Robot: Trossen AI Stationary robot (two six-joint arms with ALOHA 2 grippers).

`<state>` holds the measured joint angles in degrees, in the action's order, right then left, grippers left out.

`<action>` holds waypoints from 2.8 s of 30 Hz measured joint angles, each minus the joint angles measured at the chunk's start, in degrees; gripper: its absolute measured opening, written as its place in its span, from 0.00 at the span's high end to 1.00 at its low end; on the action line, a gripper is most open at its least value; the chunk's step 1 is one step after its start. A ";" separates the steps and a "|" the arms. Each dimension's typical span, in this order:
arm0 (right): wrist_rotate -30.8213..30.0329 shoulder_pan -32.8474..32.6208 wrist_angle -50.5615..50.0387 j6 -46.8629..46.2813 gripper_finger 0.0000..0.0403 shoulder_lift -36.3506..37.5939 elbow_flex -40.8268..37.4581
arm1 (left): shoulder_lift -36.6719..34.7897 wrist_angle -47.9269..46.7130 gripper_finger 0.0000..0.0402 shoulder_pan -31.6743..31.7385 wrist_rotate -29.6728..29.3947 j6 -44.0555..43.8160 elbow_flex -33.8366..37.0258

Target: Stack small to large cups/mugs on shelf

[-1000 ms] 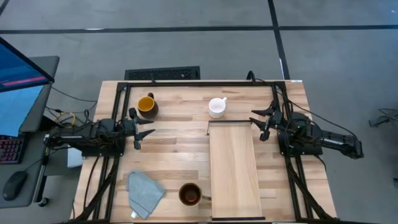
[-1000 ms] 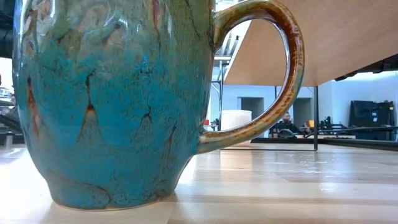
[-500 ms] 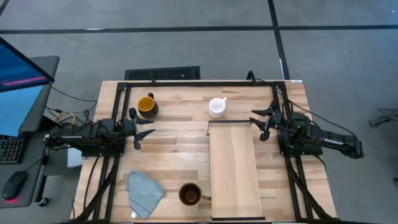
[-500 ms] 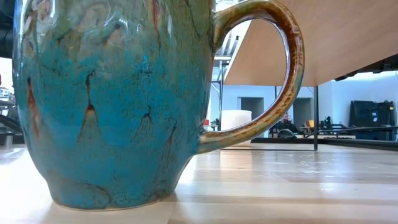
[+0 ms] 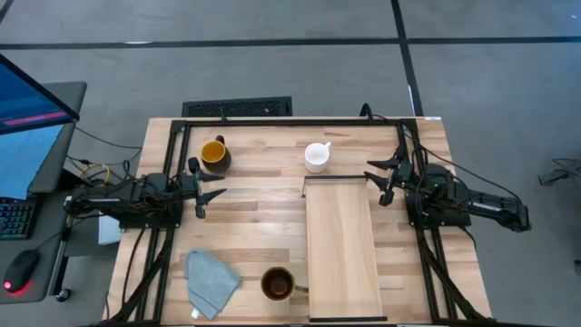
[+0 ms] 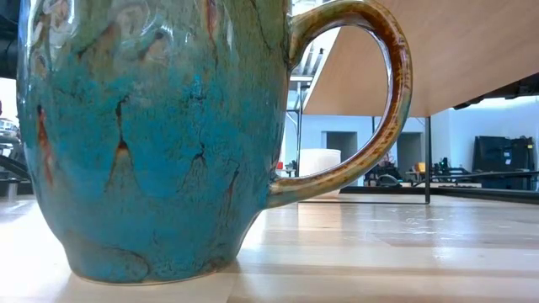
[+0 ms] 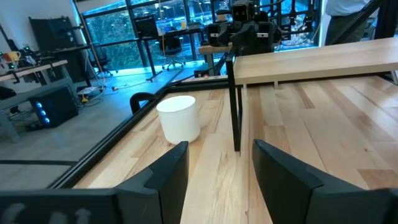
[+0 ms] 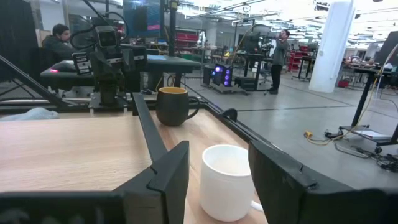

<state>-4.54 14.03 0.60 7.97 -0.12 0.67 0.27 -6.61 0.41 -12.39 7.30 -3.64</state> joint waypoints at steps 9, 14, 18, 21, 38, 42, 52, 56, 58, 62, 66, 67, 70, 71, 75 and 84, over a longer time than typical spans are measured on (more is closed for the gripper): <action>0.02 -0.01 0.00 0.00 0.53 0.02 0.00 | -0.01 0.01 0.58 0.01 -0.01 -0.01 -0.01; 0.01 -0.01 0.00 0.00 0.53 0.00 0.00 | -0.01 0.02 0.58 0.01 0.00 0.01 -0.01; 0.00 -0.01 0.00 0.00 0.53 0.02 0.00 | -0.01 0.02 0.58 0.01 0.00 0.19 -0.01; 0.00 0.01 0.00 0.00 0.53 0.02 0.00 | -0.02 0.04 0.58 0.01 0.01 -0.52 -0.02; 0.00 0.01 0.00 0.00 0.53 0.00 0.00 | 0.00 0.04 0.58 0.02 0.01 -1.08 -0.01; 0.02 0.00 0.00 0.00 0.53 0.02 -0.02 | 0.00 0.08 0.58 0.02 0.16 -1.04 0.01; 0.02 -0.01 0.00 0.00 0.53 0.00 0.00 | 0.00 4.01 0.58 0.01 13.74 -0.27 0.27; 0.01 0.00 0.00 0.00 0.53 0.01 0.00 | 0.00 4.18 0.58 0.02 11.99 -1.62 0.25; 0.01 0.01 0.00 0.00 0.53 0.01 -0.01 | 0.00 4.22 0.58 0.02 11.06 -2.04 0.22; 0.01 -0.01 0.00 0.00 0.53 0.02 -0.01 | 0.00 4.21 0.58 0.02 10.37 -2.08 0.18; 0.00 0.00 0.00 0.00 0.53 0.02 -0.01 | 0.00 4.21 0.58 0.02 10.35 -2.97 0.11; 0.02 -0.01 0.00 0.00 0.53 0.02 -0.02 | 0.00 4.21 0.58 0.02 10.35 -3.74 0.11; 0.02 0.01 0.00 0.00 0.53 0.02 -0.01 | 0.00 3.74 0.58 0.02 10.35 -7.36 0.09; 0.01 0.00 0.00 0.00 0.53 0.02 -0.01 | 0.00 3.59 0.58 0.02 10.32 -8.41 0.09; 0.02 -0.01 0.25 0.00 0.53 0.00 -0.02 | 0.00 4.09 0.58 0.02 9.56 -8.87 0.01; 0.00 0.00 0.85 -1.92 0.53 -0.02 -0.11 | 1.88 3.90 0.58 -0.06 12.81 -10.02 -2.87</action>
<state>-4.54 14.03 1.45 6.04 -0.14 0.56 2.16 -2.71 0.35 0.42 -2.72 -6.52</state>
